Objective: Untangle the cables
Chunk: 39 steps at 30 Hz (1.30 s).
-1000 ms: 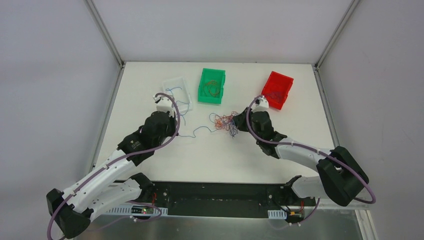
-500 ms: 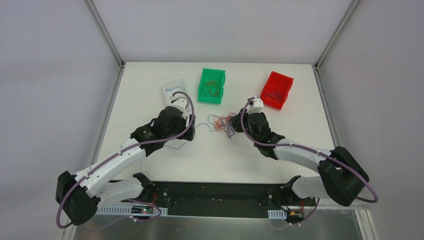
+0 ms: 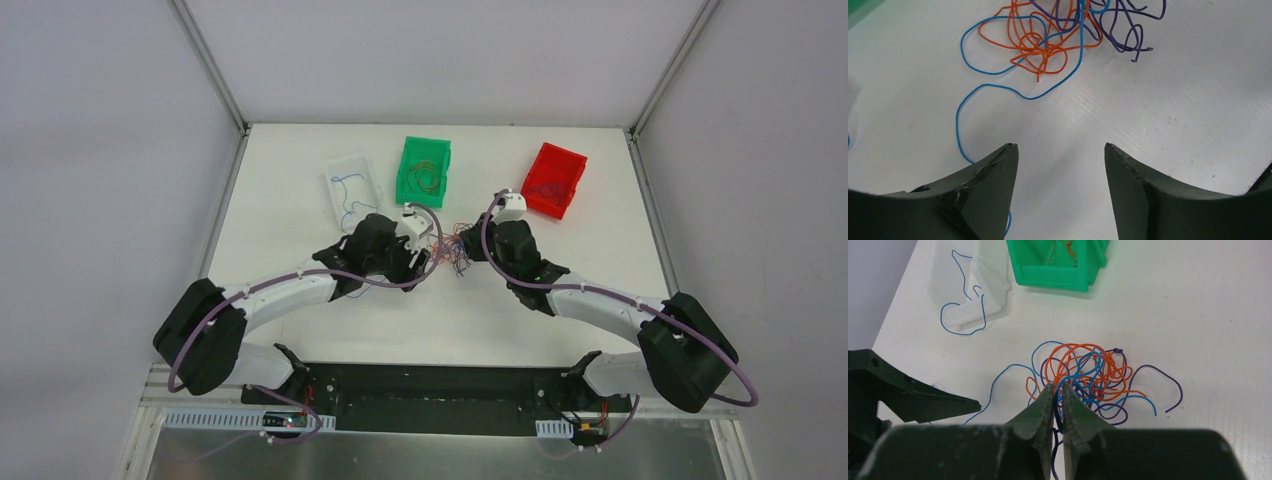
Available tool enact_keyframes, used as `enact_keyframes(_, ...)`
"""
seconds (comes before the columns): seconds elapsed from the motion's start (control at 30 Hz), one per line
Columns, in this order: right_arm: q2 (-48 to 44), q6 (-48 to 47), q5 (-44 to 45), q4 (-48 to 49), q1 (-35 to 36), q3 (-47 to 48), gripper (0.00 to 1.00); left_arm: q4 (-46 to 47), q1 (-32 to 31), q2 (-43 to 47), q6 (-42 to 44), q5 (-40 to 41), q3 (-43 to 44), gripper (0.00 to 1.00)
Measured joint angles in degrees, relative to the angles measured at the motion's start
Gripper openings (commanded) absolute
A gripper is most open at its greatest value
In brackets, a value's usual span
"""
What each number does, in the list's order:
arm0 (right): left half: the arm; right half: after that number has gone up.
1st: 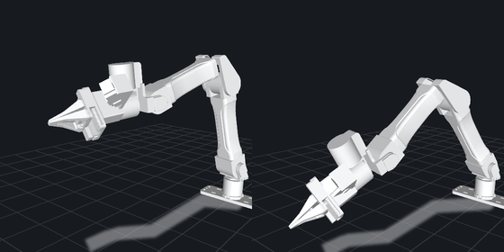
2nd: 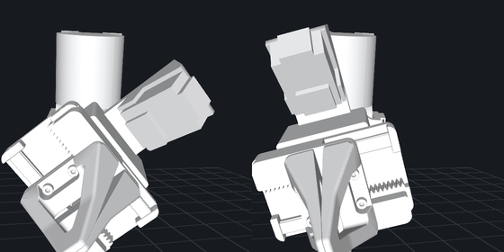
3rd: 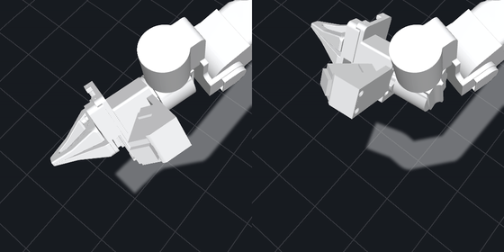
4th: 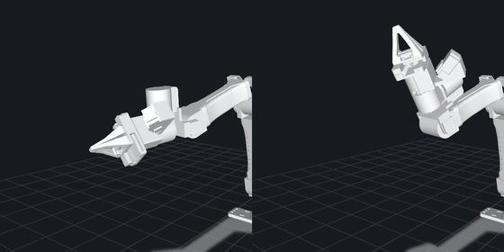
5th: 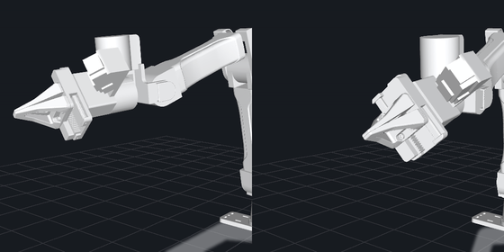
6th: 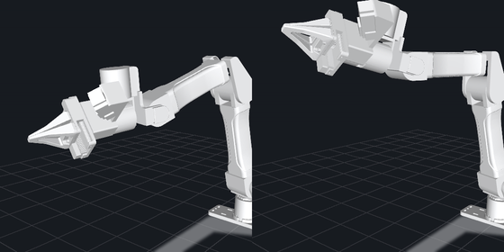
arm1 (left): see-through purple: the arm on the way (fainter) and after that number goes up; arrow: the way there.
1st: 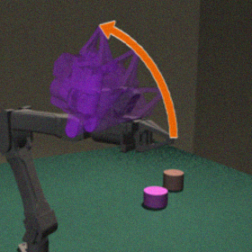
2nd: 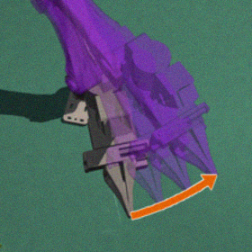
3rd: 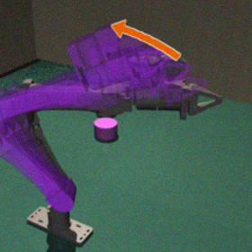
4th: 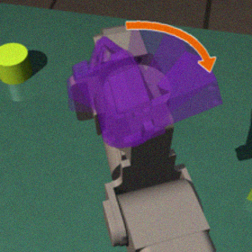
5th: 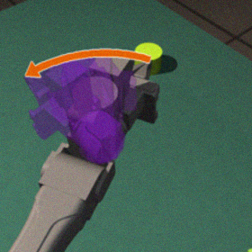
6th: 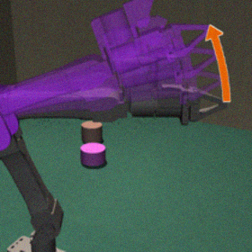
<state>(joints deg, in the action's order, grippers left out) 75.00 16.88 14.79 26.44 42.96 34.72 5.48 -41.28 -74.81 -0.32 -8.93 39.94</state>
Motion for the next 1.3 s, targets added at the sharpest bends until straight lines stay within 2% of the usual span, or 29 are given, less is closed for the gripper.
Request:
enact_keyframes(0.1,0.0,0.1,0.1,-0.2,0.0,0.0,0.11,1.9,0.0,-4.9,3.0,-3.4,1.2,0.52)
enact_keyframes(0.23,0.0,0.4,0.4,-0.2,0.0,0.0,0.11,3.8,0.0,-9.6,5.6,-6.0,4.3,0.50)
enact_keyframes(0.5,0.0,0.8,0.4,-0.2,0.0,0.0,0.11,6.3,0.0,-15.8,8.0,-6.1,9.3,0.46)
enact_keyframes(0.57,0.0,1.0,0.4,-0.2,0.0,0.0,0.11,6.3,0.0,-16.8,8.3,-6.0,9.8,0.36)
enact_keyframes(0.67,0.0,1.2,0.4,-0.2,0.0,0.0,0.11,6.3,0.0,-18.5,8.5,-6.0,10.6,0.00)
enact_keyframes(0.87,0.0,2.1,0.7,-0.2,-0.5,0.0,0.09,6.2,0.0,-19.3,8.7,-5.9,12.0,0.00)
enact_keyframes(1.0,0.1,3.8,1.3,-0.3,-1.7,0.0,0.08,4.8,0.0,-16.0,6.9,-3.4,11.5,0.00)
enact_keyframes(1.3,0.5,14.3,1.3,-0.2,-9.7,-1.5,0.00,0.2,2.2,5.9,-2.3,3.6,6.6,0.00)
